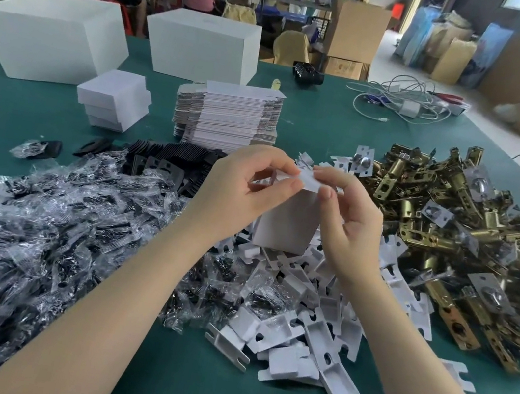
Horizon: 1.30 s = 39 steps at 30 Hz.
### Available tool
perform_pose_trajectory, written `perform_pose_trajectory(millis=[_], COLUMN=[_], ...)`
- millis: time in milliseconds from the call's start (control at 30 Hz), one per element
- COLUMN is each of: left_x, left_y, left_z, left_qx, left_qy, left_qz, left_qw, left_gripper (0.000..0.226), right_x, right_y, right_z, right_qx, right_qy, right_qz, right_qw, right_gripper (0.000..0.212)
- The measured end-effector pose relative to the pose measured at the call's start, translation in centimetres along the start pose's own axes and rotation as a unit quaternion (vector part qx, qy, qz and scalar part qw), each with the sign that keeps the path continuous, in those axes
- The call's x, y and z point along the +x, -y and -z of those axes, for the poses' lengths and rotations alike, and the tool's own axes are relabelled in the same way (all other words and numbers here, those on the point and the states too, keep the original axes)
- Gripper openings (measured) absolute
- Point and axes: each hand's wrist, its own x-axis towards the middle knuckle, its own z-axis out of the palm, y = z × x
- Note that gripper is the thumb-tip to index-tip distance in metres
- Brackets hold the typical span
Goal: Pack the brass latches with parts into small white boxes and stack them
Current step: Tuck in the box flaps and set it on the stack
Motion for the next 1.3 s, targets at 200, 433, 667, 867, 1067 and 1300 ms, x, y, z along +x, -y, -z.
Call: perform_pose_trajectory(millis=[200,433,667,867,1067,1300], left_x=[-0.1,-0.1,-0.1,-0.1,0.0,0.1], left_y=[0.2,0.1,-0.5,-1.2,-1.4,-1.5], left_z=[0.2,0.2,-0.6,-0.9,-1.0,-0.5], left_qx=[-0.003,0.009,-0.018,-0.045,-0.054,-0.057], left_qy=[0.011,0.006,-0.048,-0.062,-0.06,-0.041], left_qz=[0.019,0.017,0.055,0.066,0.081,0.086], left_qw=[1.0,1.0,0.997,0.995,0.993,0.994], left_gripper=[0.016,0.018,0.015,0.022,0.014,0.012], right_x=[0.2,0.3,0.7,0.8,0.8,0.7], right_y=[-0.3,-0.3,1.3,1.5,1.4,1.5], right_z=[0.2,0.1,-0.2,-0.1,0.1,0.4], right_qx=[-0.02,-0.012,0.056,0.07,0.067,0.043], right_qy=[0.008,0.001,-0.034,-0.037,-0.03,-0.016], right_qz=[0.039,0.033,-0.018,-0.023,-0.017,0.001], right_qw=[0.999,0.999,0.998,0.997,0.997,0.999], right_gripper=[0.031,0.019,0.018,0.02,0.022,0.024])
